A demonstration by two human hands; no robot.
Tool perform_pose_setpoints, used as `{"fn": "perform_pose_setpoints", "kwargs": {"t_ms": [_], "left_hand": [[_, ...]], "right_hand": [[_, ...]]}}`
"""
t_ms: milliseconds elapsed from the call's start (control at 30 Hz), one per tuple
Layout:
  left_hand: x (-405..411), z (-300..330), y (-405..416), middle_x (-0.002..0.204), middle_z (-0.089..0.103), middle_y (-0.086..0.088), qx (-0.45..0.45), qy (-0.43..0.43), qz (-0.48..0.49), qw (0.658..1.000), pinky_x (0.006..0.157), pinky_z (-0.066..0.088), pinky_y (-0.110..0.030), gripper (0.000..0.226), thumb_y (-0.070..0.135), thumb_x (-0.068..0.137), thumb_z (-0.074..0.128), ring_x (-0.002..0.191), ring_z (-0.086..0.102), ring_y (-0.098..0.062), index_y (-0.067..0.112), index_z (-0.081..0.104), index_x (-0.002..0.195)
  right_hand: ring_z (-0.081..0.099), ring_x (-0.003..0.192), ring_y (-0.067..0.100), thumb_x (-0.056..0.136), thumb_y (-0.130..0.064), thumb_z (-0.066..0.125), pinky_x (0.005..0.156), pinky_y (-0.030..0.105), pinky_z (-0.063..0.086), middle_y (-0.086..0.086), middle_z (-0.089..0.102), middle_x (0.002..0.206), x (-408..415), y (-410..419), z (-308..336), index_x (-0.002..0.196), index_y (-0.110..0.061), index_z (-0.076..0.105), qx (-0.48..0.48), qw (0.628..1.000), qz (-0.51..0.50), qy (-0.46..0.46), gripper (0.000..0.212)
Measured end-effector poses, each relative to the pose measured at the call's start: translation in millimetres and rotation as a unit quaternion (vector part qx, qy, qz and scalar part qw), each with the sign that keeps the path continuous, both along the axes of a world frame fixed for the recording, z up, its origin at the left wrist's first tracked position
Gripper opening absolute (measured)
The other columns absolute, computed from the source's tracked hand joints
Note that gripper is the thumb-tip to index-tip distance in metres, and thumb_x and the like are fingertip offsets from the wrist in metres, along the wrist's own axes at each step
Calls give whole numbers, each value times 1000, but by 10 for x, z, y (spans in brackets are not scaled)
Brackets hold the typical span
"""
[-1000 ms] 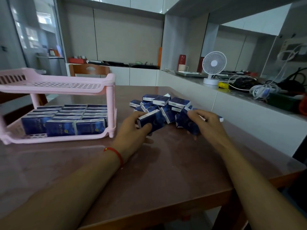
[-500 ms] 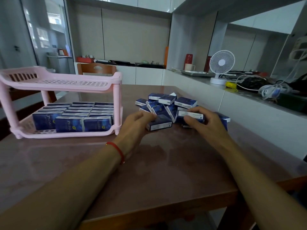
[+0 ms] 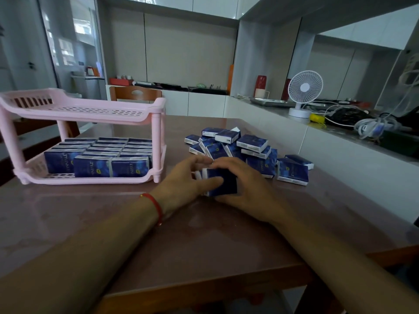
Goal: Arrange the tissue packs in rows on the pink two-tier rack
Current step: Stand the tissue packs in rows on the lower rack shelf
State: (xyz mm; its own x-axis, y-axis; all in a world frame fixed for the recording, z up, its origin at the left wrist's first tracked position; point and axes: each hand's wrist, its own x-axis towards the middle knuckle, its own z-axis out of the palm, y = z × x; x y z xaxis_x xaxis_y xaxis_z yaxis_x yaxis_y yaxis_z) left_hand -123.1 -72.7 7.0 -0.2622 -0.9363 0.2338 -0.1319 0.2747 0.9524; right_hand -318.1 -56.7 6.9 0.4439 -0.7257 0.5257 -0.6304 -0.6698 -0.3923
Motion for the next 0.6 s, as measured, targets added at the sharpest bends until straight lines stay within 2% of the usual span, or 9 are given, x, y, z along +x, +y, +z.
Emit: {"fn": "perform_pose_setpoints", "kwargs": {"t_ms": [67, 133, 200, 300, 400, 500, 600], "left_hand": [[14, 6, -2, 116, 69, -3, -30, -24, 14, 999, 81, 62, -34, 48, 8, 78, 81, 99, 71, -16, 22, 61, 120], [76, 52, 9, 117, 68, -7, -36, -12, 10, 999, 83, 61, -35, 53, -2, 78, 78, 102, 71, -21, 19, 58, 123], [185, 121, 53, 117, 67, -4, -51, -35, -8, 998, 84, 61, -31, 58, -7, 77, 77, 104, 70, -18, 21, 57, 125], [423, 175, 186, 115, 68, 5, -72, -89, -31, 993, 86, 59, -28, 65, -6, 77, 78, 106, 69, -12, 27, 57, 128], [713, 165, 357, 124, 66, 2, -68, -83, -58, 993, 91, 58, -34, 69, -6, 76, 79, 113, 67, -16, 27, 56, 132], [975, 133, 501, 127, 65, -5, -62, -58, -76, 993, 95, 56, -34, 71, -8, 77, 76, 114, 67, -22, 20, 52, 137], [1225, 102, 573, 128, 61, -14, -63, -68, -57, 994, 102, 52, -35, 72, -9, 77, 75, 118, 64, -23, 17, 50, 139]], "right_hand": [[42, 132, 3, 76, -36, 84, 108, 21, 37, -11, 45, 144, 17, -16, -21, 140, -28, 48, -1, 1000, -8, 27, 73], [46, 129, 4, 76, -44, 83, 105, 24, 42, -13, 44, 143, 15, 11, -5, 143, -34, 42, 42, 999, -15, -7, 78], [58, 116, 2, 85, -41, 76, 94, 24, 52, -13, 51, 138, 16, 54, 21, 144, -39, 41, 100, 993, -11, -66, 69], [66, 98, 1, 91, -32, 70, 85, 23, 57, -10, 62, 129, 86, 100, 40, 142, -34, 49, 73, 996, -11, -49, 55], [64, 93, -3, 88, -37, 73, 82, 19, 55, -15, 65, 119, 265, 189, 76, 136, -35, 57, 55, 998, 9, -24, 51], [62, 90, -5, 85, -41, 75, 77, 15, 54, -23, 61, 106, 499, 249, 124, 133, -40, 56, 103, 994, 36, -21, 52], [62, 91, -4, 81, -47, 77, 76, 17, 56, -21, 64, 101, 765, 247, 144, 122, -51, 56, 134, 990, 41, -19, 46]]}}
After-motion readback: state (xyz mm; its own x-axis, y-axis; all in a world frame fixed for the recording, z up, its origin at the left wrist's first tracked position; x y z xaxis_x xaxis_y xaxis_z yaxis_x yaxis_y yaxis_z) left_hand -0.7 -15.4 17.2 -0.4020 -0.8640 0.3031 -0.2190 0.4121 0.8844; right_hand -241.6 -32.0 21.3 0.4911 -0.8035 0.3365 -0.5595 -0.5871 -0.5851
